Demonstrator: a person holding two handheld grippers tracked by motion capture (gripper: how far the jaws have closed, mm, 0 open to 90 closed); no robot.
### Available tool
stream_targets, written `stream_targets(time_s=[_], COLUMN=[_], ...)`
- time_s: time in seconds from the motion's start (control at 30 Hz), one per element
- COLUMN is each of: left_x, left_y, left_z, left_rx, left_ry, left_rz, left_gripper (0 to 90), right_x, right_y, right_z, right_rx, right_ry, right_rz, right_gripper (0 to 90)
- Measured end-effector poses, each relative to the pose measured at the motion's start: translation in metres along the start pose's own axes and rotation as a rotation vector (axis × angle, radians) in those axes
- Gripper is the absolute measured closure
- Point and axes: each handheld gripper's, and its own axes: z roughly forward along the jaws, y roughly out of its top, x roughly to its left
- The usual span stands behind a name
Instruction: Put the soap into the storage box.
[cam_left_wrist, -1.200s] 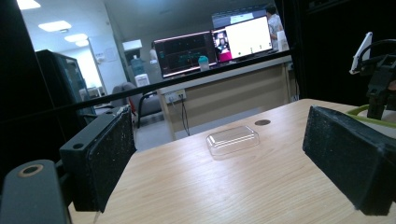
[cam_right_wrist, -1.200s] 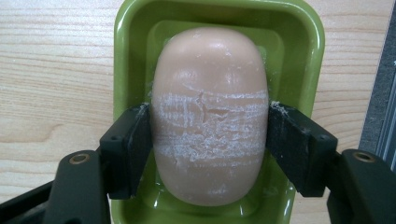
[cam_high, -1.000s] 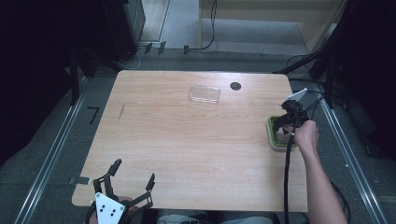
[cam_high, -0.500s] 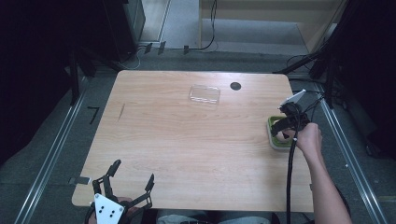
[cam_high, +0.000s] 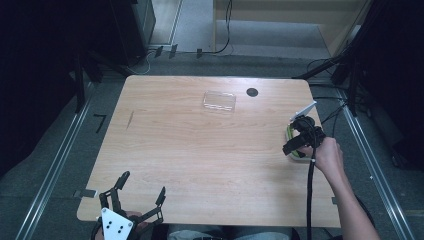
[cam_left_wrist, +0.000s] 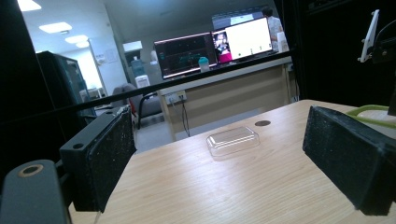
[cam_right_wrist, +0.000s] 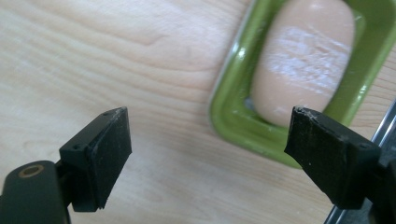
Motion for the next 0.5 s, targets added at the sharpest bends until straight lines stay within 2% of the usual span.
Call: stream_targets(time_s=[0.27, 0.5], left_x=[0.0, 0.0], left_y=[0.0, 0.0], left_z=[0.0, 0.0], left_rx=[0.0, 0.003], left_ry=[-0.001, -0.002], left_rz=[0.001, 0.001], left_gripper=[9.9, 9.9], right_x=[0.026, 0.043], right_y=[-0.012, -0.023], right_z=[-0.006, -0.004], right_rx=[0.004, 0.014], right_ry=[-0.001, -0.002], right_rz=[-0.106, -0.174], right_gripper=[14.2, 14.2])
